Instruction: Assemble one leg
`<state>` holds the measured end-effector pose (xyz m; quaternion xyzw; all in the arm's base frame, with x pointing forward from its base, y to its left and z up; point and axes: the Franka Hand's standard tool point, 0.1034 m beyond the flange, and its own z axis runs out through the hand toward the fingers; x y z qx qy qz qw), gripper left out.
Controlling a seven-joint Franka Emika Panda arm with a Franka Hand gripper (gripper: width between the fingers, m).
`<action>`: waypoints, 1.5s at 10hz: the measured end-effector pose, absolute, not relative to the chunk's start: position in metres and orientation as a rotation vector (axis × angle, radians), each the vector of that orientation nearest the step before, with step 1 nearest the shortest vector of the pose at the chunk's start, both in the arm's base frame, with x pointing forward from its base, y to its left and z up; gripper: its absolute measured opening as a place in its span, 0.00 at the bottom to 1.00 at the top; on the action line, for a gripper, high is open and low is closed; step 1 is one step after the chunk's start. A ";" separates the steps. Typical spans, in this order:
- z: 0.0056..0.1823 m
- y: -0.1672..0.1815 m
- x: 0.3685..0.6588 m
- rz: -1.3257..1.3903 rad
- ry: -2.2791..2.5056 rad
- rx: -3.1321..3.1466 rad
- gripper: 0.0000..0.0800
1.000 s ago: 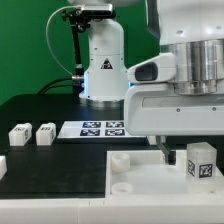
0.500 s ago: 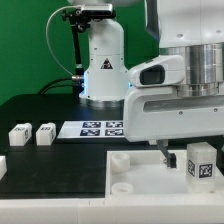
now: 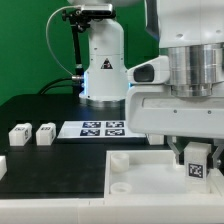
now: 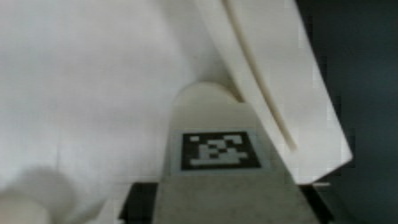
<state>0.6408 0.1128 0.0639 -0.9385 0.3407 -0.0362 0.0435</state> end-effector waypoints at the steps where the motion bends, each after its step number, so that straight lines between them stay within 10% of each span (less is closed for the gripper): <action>1: 0.064 0.113 0.641 -0.079 1.228 -2.805 0.36; 6: 0.064 0.117 0.642 0.050 2.424 -1.856 0.36; 11: 0.064 0.112 0.639 0.007 2.532 -1.740 0.38; 13: 0.063 0.112 0.639 0.007 2.531 -1.742 0.77; 15: 0.070 0.121 0.633 0.013 2.509 -1.760 0.80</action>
Offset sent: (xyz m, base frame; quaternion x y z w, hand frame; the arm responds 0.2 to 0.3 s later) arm 0.0391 0.0093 0.0025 0.1359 0.0459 0.4985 0.8549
